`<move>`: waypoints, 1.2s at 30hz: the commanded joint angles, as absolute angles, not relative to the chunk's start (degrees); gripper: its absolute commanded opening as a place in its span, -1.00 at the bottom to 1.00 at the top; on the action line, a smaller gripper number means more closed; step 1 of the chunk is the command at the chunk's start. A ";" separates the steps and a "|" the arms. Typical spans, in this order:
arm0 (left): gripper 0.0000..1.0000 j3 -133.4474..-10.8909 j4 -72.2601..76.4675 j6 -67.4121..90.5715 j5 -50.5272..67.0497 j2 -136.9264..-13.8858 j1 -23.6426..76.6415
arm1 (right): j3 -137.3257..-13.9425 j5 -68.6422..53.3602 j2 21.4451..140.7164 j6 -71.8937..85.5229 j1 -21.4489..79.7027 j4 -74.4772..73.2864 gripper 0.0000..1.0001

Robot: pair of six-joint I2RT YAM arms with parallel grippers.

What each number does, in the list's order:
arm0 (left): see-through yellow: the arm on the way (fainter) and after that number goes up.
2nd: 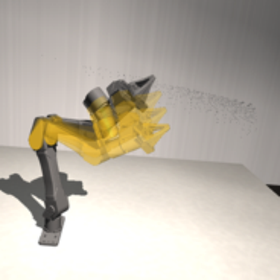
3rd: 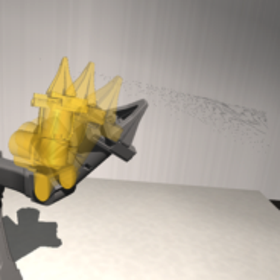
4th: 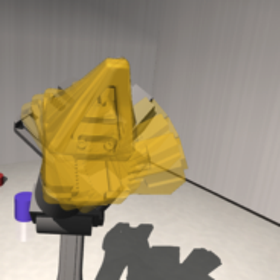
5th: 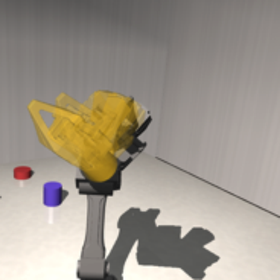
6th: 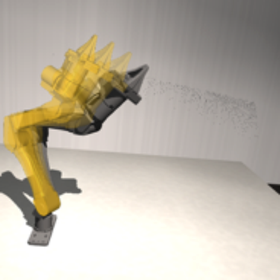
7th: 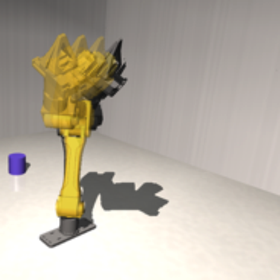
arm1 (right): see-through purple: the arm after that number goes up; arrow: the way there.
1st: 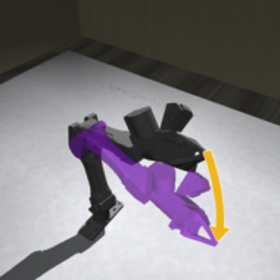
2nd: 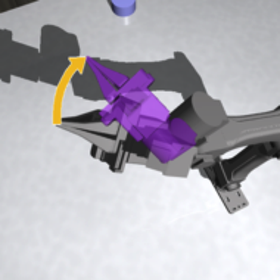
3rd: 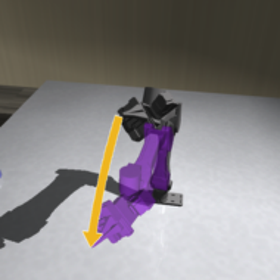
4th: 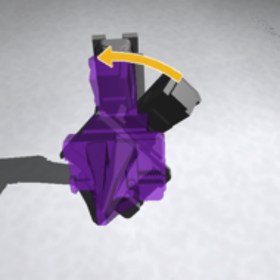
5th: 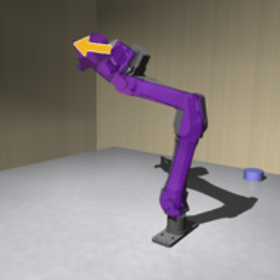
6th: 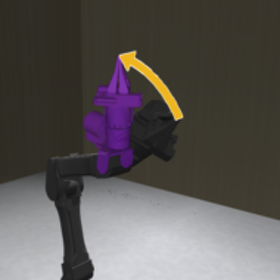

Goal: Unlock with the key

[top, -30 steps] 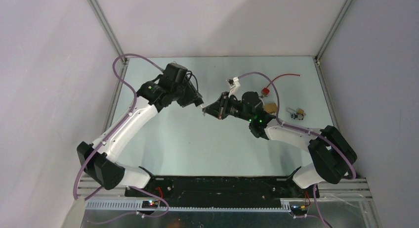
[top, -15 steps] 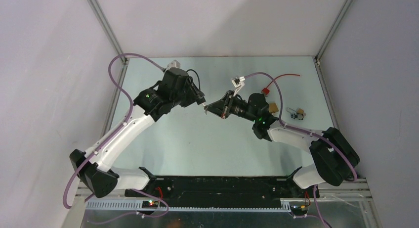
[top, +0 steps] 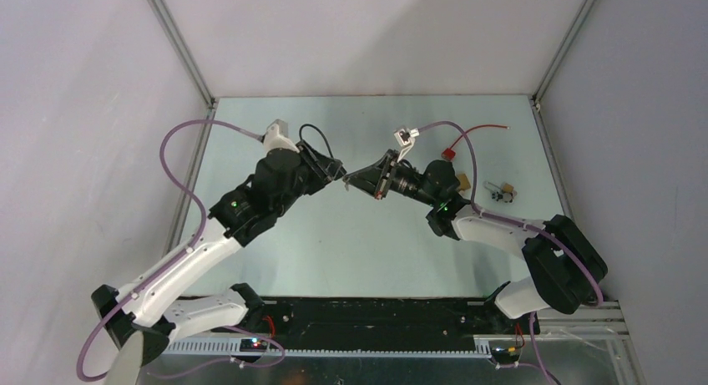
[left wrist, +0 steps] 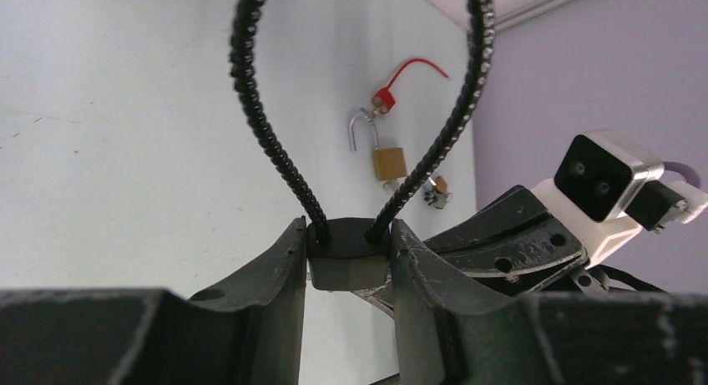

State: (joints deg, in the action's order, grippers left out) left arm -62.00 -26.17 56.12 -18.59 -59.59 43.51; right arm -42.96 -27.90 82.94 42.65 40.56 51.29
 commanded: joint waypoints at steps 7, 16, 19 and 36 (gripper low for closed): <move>-0.56 -58.28 -20.61 59.55 -16.11 -57.63 45.05 | -43.59 -24.90 84.81 43.19 39.72 69.30 -1.00; -0.58 -57.72 -17.32 60.05 -13.51 -57.07 45.33 | -43.51 -22.65 86.65 38.53 40.26 71.03 -1.00; -0.58 -57.73 -17.32 60.79 -13.34 -57.19 45.50 | -43.31 -21.14 86.85 34.28 41.31 71.86 -1.00; -0.74 -59.50 -19.24 66.31 -9.89 -62.76 43.14 | -40.56 -16.04 86.19 14.26 44.61 69.91 -1.00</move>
